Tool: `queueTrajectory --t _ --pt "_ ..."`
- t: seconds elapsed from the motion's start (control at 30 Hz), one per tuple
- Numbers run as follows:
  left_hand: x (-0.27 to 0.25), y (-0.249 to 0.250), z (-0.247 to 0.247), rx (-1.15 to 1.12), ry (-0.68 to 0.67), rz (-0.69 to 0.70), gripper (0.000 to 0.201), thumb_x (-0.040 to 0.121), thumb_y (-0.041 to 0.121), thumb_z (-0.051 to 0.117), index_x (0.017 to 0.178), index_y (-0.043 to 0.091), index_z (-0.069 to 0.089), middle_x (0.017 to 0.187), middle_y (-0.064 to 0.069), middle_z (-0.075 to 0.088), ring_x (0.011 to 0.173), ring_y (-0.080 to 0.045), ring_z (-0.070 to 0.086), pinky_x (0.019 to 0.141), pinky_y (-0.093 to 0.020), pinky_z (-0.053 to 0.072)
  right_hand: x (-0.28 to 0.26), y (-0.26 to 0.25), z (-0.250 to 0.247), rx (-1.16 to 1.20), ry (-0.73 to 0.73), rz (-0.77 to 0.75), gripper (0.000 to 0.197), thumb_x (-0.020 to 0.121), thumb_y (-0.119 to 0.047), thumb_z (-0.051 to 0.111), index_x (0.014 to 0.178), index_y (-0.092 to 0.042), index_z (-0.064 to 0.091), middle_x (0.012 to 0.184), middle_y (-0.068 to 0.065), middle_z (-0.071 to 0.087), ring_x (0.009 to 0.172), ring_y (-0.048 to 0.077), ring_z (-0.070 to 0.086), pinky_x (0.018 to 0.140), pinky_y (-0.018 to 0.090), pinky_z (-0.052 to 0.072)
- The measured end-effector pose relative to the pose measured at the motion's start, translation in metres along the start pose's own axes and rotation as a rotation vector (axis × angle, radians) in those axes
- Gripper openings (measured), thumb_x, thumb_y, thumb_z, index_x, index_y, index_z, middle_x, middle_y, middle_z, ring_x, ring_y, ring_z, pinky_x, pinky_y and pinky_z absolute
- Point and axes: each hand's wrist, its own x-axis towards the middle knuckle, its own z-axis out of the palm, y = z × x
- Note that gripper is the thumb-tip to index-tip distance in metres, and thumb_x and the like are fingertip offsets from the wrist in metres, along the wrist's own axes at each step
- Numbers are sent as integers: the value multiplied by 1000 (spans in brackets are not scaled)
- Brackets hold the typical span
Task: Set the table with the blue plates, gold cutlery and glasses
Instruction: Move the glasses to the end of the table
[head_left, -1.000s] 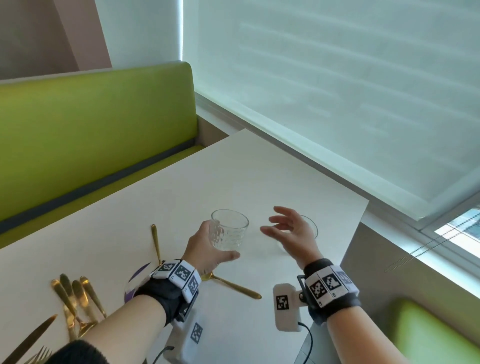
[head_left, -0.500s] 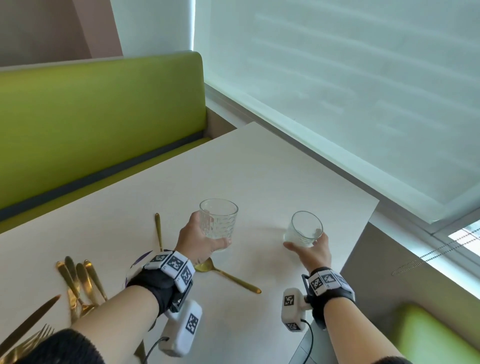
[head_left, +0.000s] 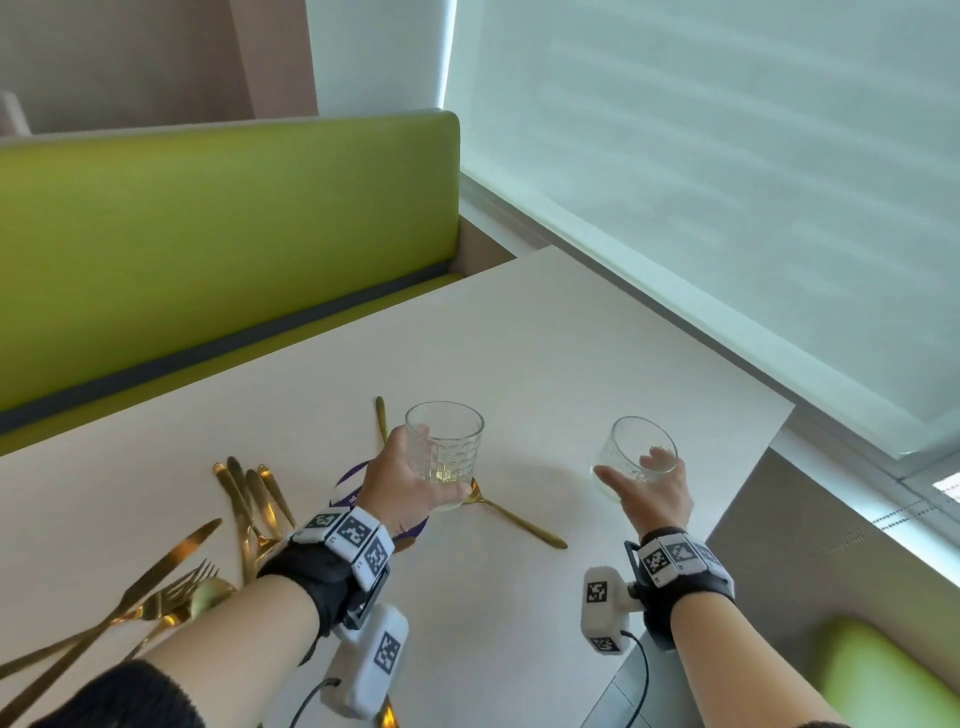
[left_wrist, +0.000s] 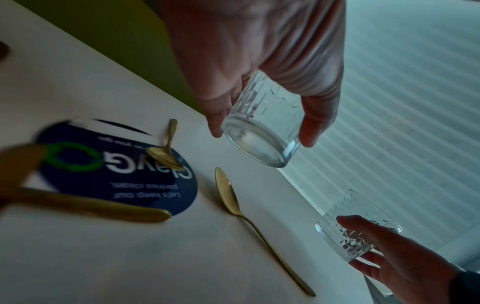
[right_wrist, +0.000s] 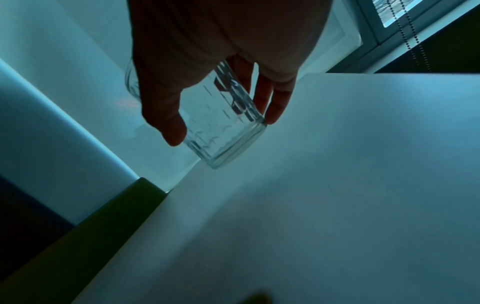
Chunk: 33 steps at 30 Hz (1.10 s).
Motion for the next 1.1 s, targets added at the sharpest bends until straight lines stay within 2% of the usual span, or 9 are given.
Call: queueTrajectory --t 0.07,0.23,0.3,0.37,0.5,0.7,0.8,0.97,1.1 --pt "-25 -8 -18 -3 17 16 80 57 22 88 125 19 46 113 6 58 107 -16 58 90 -24 42 -35 -7 -2 22 -11 -51 68 64 -25 84 122 -17 48 116 -1 59 111 20 54 89 24 39" --pt "-91 -39 -64 -3 27 51 68 52 27 86 108 26 47 110 4 63 104 -18 61 91 -35 52 -131 -14 4 22 -101 -130 69 64 -26 84 122 -20 47 112 -5 57 107 16 53 92 25 40" --pt "-128 -52 -88 -23 39 68 65 60 19 85 112 23 48 111 6 61 103 -16 59 88 -30 49 -181 -15 9 13 -163 -165 69 63 -26 85 121 -20 48 111 -5 58 104 14 53 89 22 40" --pt "-166 -67 -114 -53 58 81 73 60 14 85 123 21 47 115 5 60 107 -16 57 93 -31 47 -230 -14 19 -11 -236 -193 68 62 -26 86 119 -20 50 110 -4 58 101 14 53 84 20 38" --pt "-233 -111 -165 -70 120 57 85 54 20 87 128 24 45 119 7 59 113 -16 57 101 -36 47 -326 -9 47 -64 -415 -234 64 60 -25 87 113 -21 51 109 -4 58 103 16 56 76 17 42" --pt "-311 -175 -230 -18 313 -32 85 58 21 87 131 17 43 131 1 53 121 -20 51 98 -24 39 -439 0 95 -197 -625 -308 71 59 -28 87 119 -21 50 108 -7 57 109 17 56 87 23 43" --pt "-337 -204 -258 19 407 -65 90 55 19 89 132 10 44 136 -6 48 127 -21 45 103 -26 35 -484 -1 116 -280 -738 -370 74 60 -31 85 123 -21 47 111 -6 57 105 13 54 69 11 40" --pt "-371 -247 -303 61 502 -137 89 52 15 91 129 5 48 130 -9 53 123 -25 50 100 -30 38 -536 -6 147 -407 -825 -483 80 60 -33 85 128 -18 45 123 -2 55 116 17 51 89 19 38" --pt "-393 -281 -324 67 557 -206 94 50 19 92 132 8 47 134 -8 52 124 -24 50 101 -31 39 -566 -4 167 -427 -870 -512 79 60 -32 84 127 -19 46 127 1 54 117 18 50 90 20 38"
